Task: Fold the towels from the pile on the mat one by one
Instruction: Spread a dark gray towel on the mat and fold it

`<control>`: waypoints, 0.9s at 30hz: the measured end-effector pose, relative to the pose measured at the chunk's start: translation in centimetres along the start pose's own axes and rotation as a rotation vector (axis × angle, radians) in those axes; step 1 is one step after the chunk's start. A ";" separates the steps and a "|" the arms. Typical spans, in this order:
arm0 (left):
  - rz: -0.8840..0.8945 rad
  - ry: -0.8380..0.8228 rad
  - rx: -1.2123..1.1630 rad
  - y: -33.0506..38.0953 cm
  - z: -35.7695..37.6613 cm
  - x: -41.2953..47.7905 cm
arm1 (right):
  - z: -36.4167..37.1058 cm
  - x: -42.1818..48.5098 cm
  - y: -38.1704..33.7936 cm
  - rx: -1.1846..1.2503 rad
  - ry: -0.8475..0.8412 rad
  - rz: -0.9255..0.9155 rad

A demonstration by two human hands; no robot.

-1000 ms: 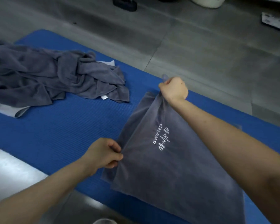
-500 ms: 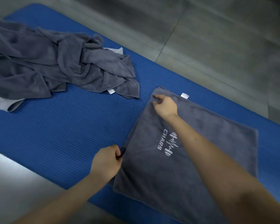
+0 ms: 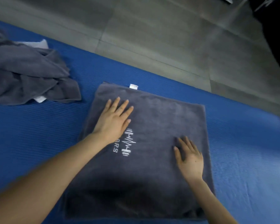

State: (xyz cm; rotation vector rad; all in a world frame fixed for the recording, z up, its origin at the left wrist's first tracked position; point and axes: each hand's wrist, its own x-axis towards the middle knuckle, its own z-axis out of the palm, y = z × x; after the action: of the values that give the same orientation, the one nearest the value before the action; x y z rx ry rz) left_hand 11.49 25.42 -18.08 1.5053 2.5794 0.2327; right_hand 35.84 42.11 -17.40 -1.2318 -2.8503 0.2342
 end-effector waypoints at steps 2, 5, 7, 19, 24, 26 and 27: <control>-0.051 -0.043 0.044 -0.2 0.9 2.4 | 0.2 -1.8 2.7 -0.080 -0.028 0.049; -0.101 -0.063 0.111 -0.8 2.7 4.0 | 0.6 -4.1 6.0 -0.068 -0.117 0.094; -0.092 -0.055 0.124 -1.1 3.3 4.1 | 1.0 -4.9 7.6 -0.052 -0.146 0.065; -0.053 0.134 -0.051 -0.1 1.6 0.3 | -1.6 -9.5 10.6 0.125 -0.102 0.652; -0.211 0.143 -0.307 0.0 -0.7 -4.5 | -6.4 -6.4 7.1 0.331 -0.146 0.581; -0.291 0.134 -0.431 -0.1 -1.7 -6.5 | -8.6 -5.2 3.3 0.482 -0.179 0.488; -0.343 0.115 -0.524 -0.2 -2.3 -7.5 | -9.5 -4.8 1.1 0.539 -0.205 0.421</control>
State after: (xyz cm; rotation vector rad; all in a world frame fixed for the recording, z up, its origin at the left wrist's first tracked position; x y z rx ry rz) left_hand 14.50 18.69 -15.55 0.8782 2.5225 0.8864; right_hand 40.73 40.61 -8.03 -1.7105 -2.3648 1.1065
